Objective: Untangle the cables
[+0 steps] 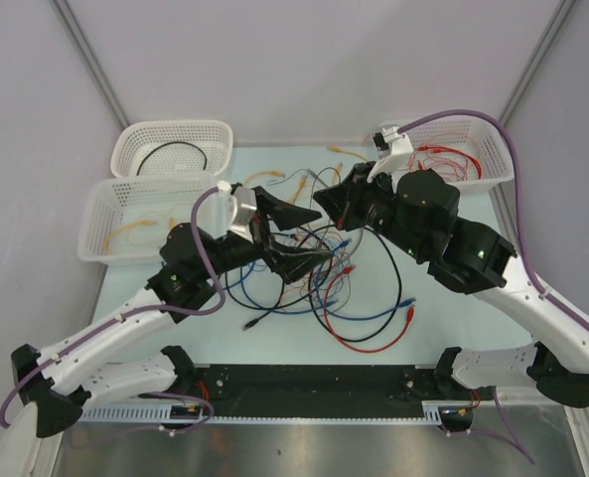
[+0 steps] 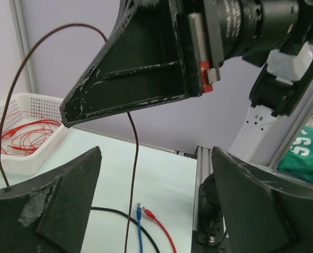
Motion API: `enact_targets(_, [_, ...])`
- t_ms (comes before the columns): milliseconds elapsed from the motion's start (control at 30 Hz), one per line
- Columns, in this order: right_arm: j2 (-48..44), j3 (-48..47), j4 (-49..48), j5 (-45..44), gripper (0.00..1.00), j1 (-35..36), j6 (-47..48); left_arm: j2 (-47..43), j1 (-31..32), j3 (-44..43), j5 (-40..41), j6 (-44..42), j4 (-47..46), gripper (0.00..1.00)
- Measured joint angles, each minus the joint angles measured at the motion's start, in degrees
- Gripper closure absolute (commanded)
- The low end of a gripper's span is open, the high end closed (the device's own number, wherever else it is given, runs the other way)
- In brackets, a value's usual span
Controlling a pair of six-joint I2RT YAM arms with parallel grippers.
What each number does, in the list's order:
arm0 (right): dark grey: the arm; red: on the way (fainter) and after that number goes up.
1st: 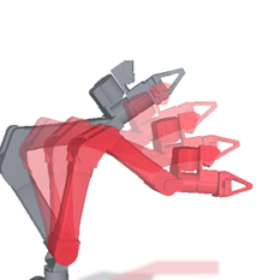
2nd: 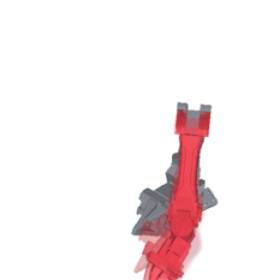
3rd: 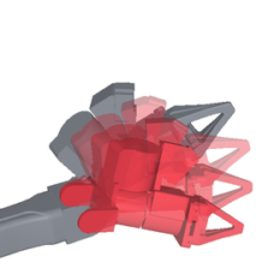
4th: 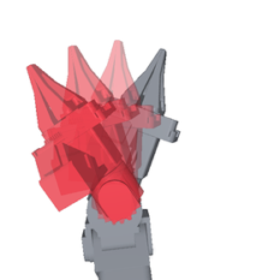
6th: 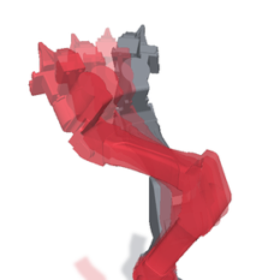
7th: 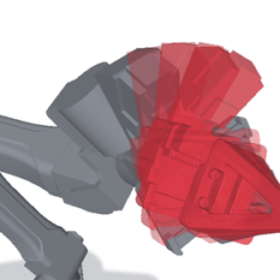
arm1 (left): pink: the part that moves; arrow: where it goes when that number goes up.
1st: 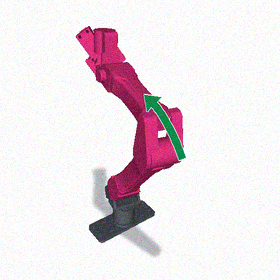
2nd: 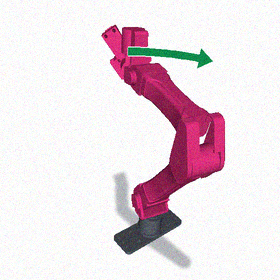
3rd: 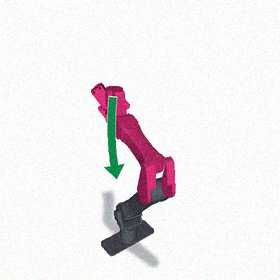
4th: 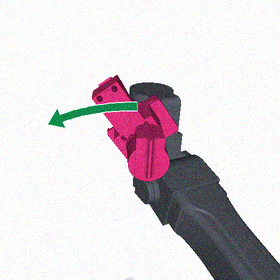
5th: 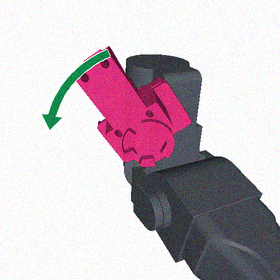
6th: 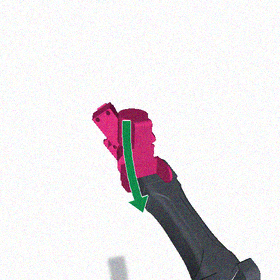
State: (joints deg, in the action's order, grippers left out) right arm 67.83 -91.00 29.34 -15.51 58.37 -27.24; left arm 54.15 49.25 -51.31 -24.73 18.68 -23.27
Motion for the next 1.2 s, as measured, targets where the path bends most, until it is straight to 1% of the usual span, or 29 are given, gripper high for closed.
enact_targets(33, [0.0, 0.0, 0.0, 0.3, 1.00, 0.0, -0.2, 0.5, 0.4, 0.0, 0.1, -0.5, 0.0, 0.23])
enact_targets(200, [0.1, 0.1, -0.1, 1.7, 1.00, 0.0, -1.2, 5.8, 0.8, 0.0, 1.0, -1.7, -1.2, 0.39])
enact_targets(300, [0.1, 0.2, -0.6, 2.5, 1.00, 0.0, -1.8, 8.3, 0.8, 0.0, 1.7, -1.8, -1.7, 0.73])
enact_targets(333, [0.1, 0.2, -0.6, 2.6, 1.00, 0.0, -1.9, 9.0, 0.8, -0.1, 1.9, -1.8, -2.1, 0.97])
enact_targets(367, [0.1, 0.2, -0.6, 2.8, 1.00, 0.0, -2.0, 9.7, 0.8, -0.2, 2.1, -2.0, -2.4, 1.00])
enact_targets(467, [0.1, 0.5, -1.1, 3.1, 1.00, 0.0, -2.3, 11.5, 0.9, -1.7, 2.4, -2.2, -2.7, 1.00])
enact_targets(500, [0.1, 0.7, -1.3, 3.1, 0.96, 0.0, -2.4, 11.7, 0.8, -1.9, 2.7, -2.2, -2.8, 1.00])
enact_targets(533, [0.0, 1.0, -1.5, 3.1, 0.79, 0.0, -2.4, 11.7, 0.8, -2.0, 3.2, -2.2, -2.9, 1.00])
enact_targets(567, [-0.2, 1.3, -1.5, 3.1, 0.59, 0.0, -2.4, 11.7, 0.8, -2.0, 3.6, -2.3, -2.8, 1.00])
enact_targets(600, [-0.4, 1.7, -1.5, 3.1, 0.29, 0.0, -2.2, 11.6, 0.8, -2.1, 4.3, -2.3, -2.6, 1.00])
enact_targets(667, [-1.0, 2.2, -1.2, 2.9, 0.07, 0.0, -2.4, 11.0, 0.9, -2.6, 6.2, -2.5, -1.0, 1.00])
enact_targets(700, [-1.3, 2.4, -1.1, 2.1, 0.00, 0.0, -2.1, 10.6, 0.9, -3.2, 7.5, -2.7, 0.4, 1.00])
enact_targets(800, [-2.6, 2.4, 0.0, 0.8, 0.00, -0.1, -1.6, 9.0, 0.8, -6.8, 13.1, -3.9, 6.4, 1.00])
enact_targets(900, [-4.7, 2.5, 1.7, -1.0, 0.00, 0.2, -1.3, 8.8, -1.1, -14.2, 18.0, -5.2, 13.8, 1.00])
enact_targets(1000, [-7.3, 3.0, 2.9, -3.3, 0.00, 0.2, -1.0, 9.4, -6.7, -22.6, 21.4, -5.0, 20.0, 1.00])
enact_targets(1067, [-9.5, 4.0, 3.2, -5.0, 0.00, 0.2, -0.7, 11.0, -12.2, -29.3, 24.5, -4.1, 23.5, 1.00])
enact_targets(1133, [-11.4, 5.3, 3.3, -6.4, 0.00, 0.2, -0.2, 13.7, -15.7, -36.3, 27.7, -3.7, 26.4, 1.00])
enact_targets(1200, [-13.4, 7.1, 3.4, -7.6, 0.00, 0.2, 0.1, 17.4, -17.5, -43.8, 31.5, -3.7, 29.2, 1.00])
